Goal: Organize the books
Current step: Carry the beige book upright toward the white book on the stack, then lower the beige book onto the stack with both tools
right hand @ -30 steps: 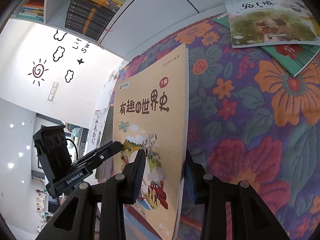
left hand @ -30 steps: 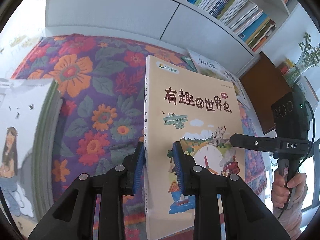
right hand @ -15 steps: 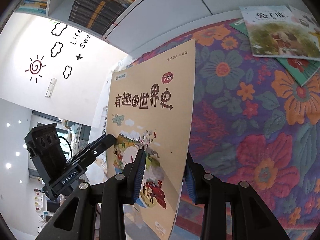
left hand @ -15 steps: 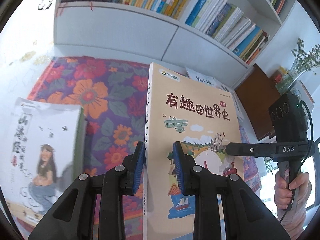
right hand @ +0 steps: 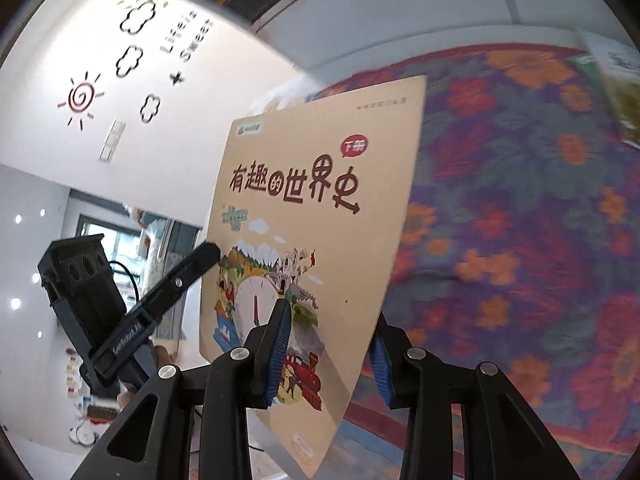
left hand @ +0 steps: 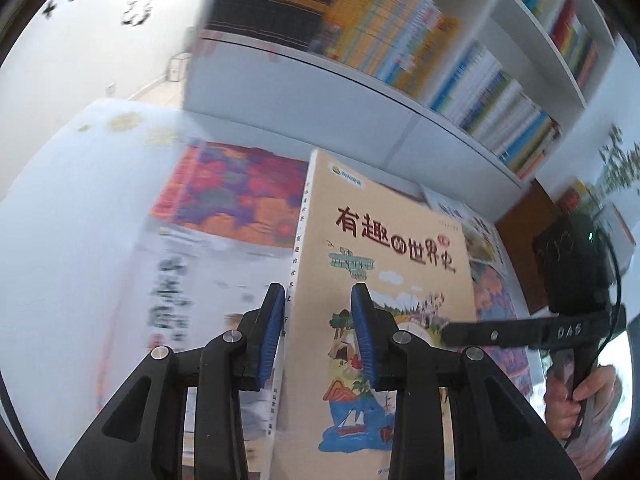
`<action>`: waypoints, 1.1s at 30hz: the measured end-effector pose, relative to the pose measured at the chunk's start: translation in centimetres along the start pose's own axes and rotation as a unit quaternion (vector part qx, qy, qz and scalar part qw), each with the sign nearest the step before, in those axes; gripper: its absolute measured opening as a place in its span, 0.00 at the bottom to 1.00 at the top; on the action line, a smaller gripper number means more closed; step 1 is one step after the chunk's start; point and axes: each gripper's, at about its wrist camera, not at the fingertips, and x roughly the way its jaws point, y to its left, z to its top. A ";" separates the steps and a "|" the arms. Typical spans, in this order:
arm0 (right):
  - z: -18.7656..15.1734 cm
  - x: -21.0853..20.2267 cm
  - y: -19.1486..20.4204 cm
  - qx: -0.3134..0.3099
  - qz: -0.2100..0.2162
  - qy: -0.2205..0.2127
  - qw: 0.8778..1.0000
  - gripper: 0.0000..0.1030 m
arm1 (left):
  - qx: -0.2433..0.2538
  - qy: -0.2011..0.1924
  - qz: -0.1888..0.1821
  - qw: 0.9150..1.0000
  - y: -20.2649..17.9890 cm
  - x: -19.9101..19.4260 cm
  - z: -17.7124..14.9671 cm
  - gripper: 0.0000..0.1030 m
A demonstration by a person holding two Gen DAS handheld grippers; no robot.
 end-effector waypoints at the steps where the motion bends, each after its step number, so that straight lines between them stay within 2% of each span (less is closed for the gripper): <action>1: 0.3 0.9 0.5 -0.002 0.003 0.007 1.000 0.36 | -0.005 -0.004 0.007 1.000 1.1 -0.4 0.1 0.29; 5: 1.2 5.4 2.5 -0.014 0.010 0.034 0.999 0.36 | -0.016 -0.016 0.037 0.999 4.3 -1.1 0.0 0.31; 9: 2.1 10.3 3.7 -0.018 0.019 0.070 0.997 0.36 | -0.054 -0.018 0.065 0.996 8.5 -0.4 -0.5 0.31; 11: 2.1 11.9 4.0 -0.023 0.019 0.082 0.996 0.36 | -0.066 -0.007 0.073 0.995 9.7 0.5 -0.9 0.31; 13: 2.2 13.1 4.3 -0.035 0.001 0.083 0.996 0.36 | -0.078 0.007 0.072 0.994 11.1 1.4 -1.6 0.31; 17: 2.3 14.1 4.1 -0.035 -0.005 0.091 0.995 0.36 | -0.098 0.023 0.066 0.993 12.5 2.6 -2.5 0.31; 25: 3.0 15.3 6.4 -0.053 -0.038 0.078 0.995 0.36 | -0.082 0.029 0.079 0.993 12.2 3.0 -2.5 0.31; 33: 2.0 15.4 7.4 -0.069 -0.053 0.072 0.994 0.37 | -0.077 0.029 0.085 0.993 12.2 3.4 -2.5 0.31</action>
